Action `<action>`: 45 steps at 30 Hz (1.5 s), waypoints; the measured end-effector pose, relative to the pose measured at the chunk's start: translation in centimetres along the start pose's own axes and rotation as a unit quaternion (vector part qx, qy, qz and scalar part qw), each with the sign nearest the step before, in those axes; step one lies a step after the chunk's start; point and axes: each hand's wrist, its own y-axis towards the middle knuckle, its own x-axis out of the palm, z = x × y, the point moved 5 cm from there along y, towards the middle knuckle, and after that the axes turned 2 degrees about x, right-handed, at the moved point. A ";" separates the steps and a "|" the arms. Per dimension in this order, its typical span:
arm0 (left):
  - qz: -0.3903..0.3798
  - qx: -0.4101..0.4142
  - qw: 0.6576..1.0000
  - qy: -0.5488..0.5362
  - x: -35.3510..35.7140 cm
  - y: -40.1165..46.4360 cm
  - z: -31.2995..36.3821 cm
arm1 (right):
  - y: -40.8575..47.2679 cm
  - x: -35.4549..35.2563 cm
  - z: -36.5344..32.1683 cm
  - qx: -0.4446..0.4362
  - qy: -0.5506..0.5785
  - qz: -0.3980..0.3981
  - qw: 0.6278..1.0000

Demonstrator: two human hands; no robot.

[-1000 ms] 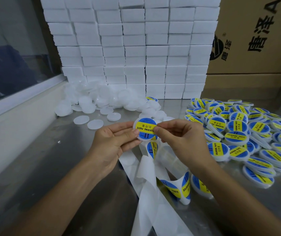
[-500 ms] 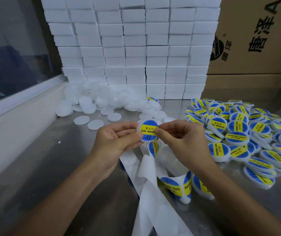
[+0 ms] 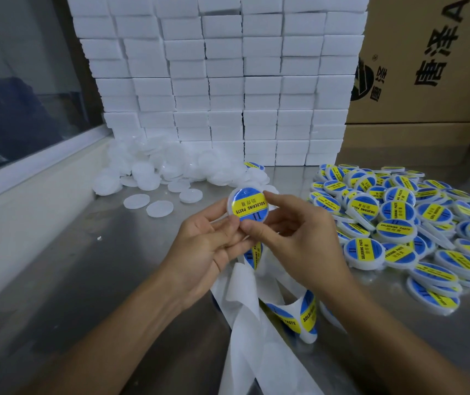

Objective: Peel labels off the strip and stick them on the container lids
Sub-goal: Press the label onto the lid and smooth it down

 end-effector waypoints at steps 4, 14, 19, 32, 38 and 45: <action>-0.027 -0.024 0.999 -0.019 0.4 -0.1 -0.3 | 0.6 -1.3 0.1 0.025 0.090 0.029 0.995; -0.044 -0.036 0.998 -0.030 0.8 -0.3 -0.6 | 0.1 -0.9 0.1 0.055 0.046 0.050 0.996; -0.053 -0.043 0.997 -0.019 1.1 -0.3 -0.7 | 0.5 -1.5 0.3 0.023 0.040 0.073 0.996; -0.045 -0.003 0.994 0.104 0.1 -0.2 -0.2 | 0.6 -1.4 0.6 0.050 0.044 0.017 0.998; 0.029 0.017 0.997 0.074 -1.2 0.4 -0.1 | 0.8 -0.5 0.2 0.047 0.097 -0.101 0.989; 0.029 0.034 0.985 0.168 -0.6 0.2 0.0 | 0.8 -1.2 0.0 0.055 0.147 -0.036 0.987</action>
